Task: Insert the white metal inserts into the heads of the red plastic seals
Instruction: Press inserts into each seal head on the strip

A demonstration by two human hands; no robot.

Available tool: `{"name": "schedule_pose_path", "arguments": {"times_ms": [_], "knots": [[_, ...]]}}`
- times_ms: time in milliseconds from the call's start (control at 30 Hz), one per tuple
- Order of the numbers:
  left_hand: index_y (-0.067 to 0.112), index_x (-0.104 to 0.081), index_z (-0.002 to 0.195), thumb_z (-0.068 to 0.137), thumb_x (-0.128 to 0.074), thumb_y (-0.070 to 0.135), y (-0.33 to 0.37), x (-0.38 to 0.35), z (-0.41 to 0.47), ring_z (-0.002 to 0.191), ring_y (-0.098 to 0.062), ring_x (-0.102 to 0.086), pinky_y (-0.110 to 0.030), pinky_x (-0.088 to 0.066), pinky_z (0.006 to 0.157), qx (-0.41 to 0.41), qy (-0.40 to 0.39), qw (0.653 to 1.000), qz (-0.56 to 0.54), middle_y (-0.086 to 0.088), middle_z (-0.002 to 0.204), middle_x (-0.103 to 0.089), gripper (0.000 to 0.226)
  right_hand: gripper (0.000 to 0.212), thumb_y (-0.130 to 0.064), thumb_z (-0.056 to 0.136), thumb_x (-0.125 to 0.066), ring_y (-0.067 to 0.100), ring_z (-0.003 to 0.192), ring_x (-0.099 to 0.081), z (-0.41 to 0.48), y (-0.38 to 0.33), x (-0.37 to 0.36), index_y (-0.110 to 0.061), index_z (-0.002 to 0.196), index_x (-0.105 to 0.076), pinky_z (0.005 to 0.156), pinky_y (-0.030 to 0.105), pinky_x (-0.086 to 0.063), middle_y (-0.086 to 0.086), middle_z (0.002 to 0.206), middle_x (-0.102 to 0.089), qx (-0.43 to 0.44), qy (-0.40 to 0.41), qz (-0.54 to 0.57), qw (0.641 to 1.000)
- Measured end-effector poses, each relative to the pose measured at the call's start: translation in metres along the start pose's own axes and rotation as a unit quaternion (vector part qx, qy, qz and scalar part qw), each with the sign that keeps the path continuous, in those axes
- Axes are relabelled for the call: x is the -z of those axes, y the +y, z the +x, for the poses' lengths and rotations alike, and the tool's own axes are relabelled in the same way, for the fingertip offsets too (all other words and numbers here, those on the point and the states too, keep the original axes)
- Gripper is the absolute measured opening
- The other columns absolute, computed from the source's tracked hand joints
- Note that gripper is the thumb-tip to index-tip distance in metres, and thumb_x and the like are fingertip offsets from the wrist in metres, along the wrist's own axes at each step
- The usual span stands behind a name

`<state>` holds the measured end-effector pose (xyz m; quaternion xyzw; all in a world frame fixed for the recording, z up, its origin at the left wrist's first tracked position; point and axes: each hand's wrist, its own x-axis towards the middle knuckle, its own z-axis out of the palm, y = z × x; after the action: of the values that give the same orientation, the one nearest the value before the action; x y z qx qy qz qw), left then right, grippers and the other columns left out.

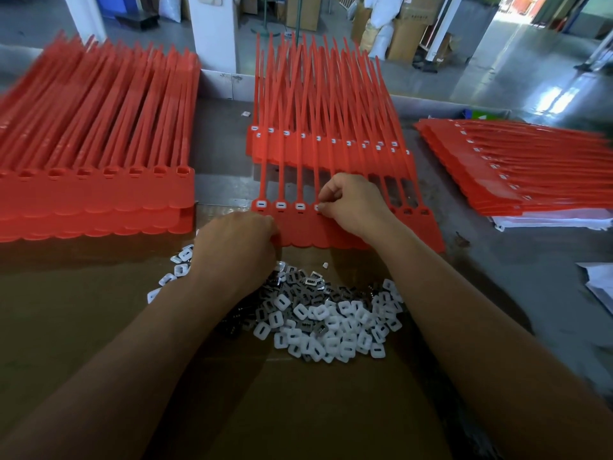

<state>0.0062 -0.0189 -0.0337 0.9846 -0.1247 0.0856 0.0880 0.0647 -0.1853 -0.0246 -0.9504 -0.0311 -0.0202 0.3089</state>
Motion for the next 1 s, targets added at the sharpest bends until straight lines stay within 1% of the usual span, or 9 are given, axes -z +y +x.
{"name": "schedule_pose_path", "arguments": {"times_ms": [67,133,200,267,333,400,500,767,1000], "knots": [[0.024,-0.066,0.103,0.089,-0.042,0.020,0.000,0.000,0.000,0.095,-0.017,-0.060,-0.027,-0.041,0.071,0.000,0.000,1.000,-0.003,0.004,0.109,-0.065,0.029,0.008,-0.018,0.084,-0.065,0.010,0.090,-0.054,-0.008,-0.002,0.004,-0.022,0.083,-0.058,0.077,0.024,-0.044,-0.008,0.091,-0.056,0.020,-0.006,0.008,1.000],[0.023,-0.066,0.104,0.089,-0.041,0.020,0.000,0.000,-0.001,0.096,-0.017,-0.060,-0.028,-0.043,0.074,-0.001,0.001,1.000,-0.004,0.003,0.109,-0.065,0.029,0.008,-0.020,0.084,-0.065,0.002,0.084,-0.052,-0.022,-0.007,0.011,-0.024,0.083,-0.058,0.068,0.014,-0.039,-0.012,0.089,-0.056,0.049,-0.016,0.022,0.998],[0.022,-0.066,0.105,0.090,-0.041,0.020,0.001,0.001,-0.001,0.097,-0.018,-0.060,-0.029,-0.044,0.075,0.000,0.001,1.000,-0.003,0.003,0.110,-0.065,0.030,0.011,-0.021,0.084,-0.065,-0.004,0.082,-0.051,-0.038,-0.013,0.018,-0.028,0.081,-0.058,0.067,0.008,-0.035,-0.016,0.087,-0.057,0.083,-0.055,0.025,0.995],[0.022,-0.065,0.108,0.089,-0.041,0.018,0.002,0.001,0.000,0.100,-0.019,-0.059,-0.030,-0.044,0.077,0.006,-0.006,1.000,-0.003,0.002,0.114,-0.064,0.030,0.014,-0.021,0.084,-0.065,-0.005,0.079,-0.056,-0.053,-0.021,0.022,-0.031,0.077,-0.058,0.066,0.009,-0.042,-0.017,0.085,-0.059,0.112,-0.115,0.019,0.987],[0.021,-0.064,0.110,0.088,-0.042,0.017,0.003,0.003,0.001,0.103,-0.020,-0.058,-0.032,-0.044,0.080,0.016,-0.014,1.000,-0.006,0.001,0.117,-0.063,0.031,0.014,-0.019,0.083,-0.065,-0.006,0.074,-0.059,-0.065,-0.027,0.023,-0.030,0.077,-0.061,0.066,0.007,-0.047,-0.018,0.078,-0.060,0.137,-0.162,0.020,0.977],[0.022,-0.064,0.111,0.088,-0.043,0.017,0.003,0.004,0.001,0.104,-0.020,-0.058,-0.033,-0.045,0.082,0.019,-0.017,1.000,-0.010,0.001,0.117,-0.063,0.031,0.010,-0.016,0.082,-0.067,-0.012,0.073,-0.057,-0.073,-0.031,0.021,-0.025,0.080,-0.065,0.069,0.003,-0.044,-0.020,0.074,-0.059,0.158,-0.191,0.032,0.968],[0.022,-0.064,0.110,0.088,-0.044,0.018,0.003,0.005,0.000,0.105,-0.019,-0.058,-0.034,-0.047,0.085,0.018,-0.019,1.000,-0.011,0.001,0.118,-0.062,0.031,0.009,-0.015,0.081,-0.069,-0.014,0.073,-0.055,-0.081,-0.034,0.014,-0.020,0.088,-0.071,0.070,0.002,-0.043,-0.023,0.073,-0.058,0.171,-0.224,0.048,0.958],[0.022,-0.063,0.113,0.088,-0.043,0.016,0.004,0.004,0.000,0.108,-0.019,-0.056,-0.032,-0.043,0.084,0.021,-0.019,1.000,-0.002,0.001,0.121,-0.061,0.032,0.020,-0.016,0.077,-0.073,-0.020,0.068,-0.049,-0.085,-0.036,0.005,-0.015,0.097,-0.072,0.066,-0.001,-0.039,-0.024,0.072,-0.050,0.190,-0.250,0.030,0.949],[0.021,-0.063,0.114,0.088,-0.043,0.016,0.002,0.002,0.001,0.110,-0.019,-0.056,-0.032,-0.044,0.086,0.019,-0.019,1.000,-0.007,0.001,0.122,-0.060,0.033,0.010,-0.014,0.077,-0.072,-0.019,0.066,-0.047,-0.088,-0.036,0.003,-0.015,0.086,-0.068,0.063,0.000,-0.038,-0.020,0.071,-0.050,0.180,-0.249,0.028,0.951]]}}
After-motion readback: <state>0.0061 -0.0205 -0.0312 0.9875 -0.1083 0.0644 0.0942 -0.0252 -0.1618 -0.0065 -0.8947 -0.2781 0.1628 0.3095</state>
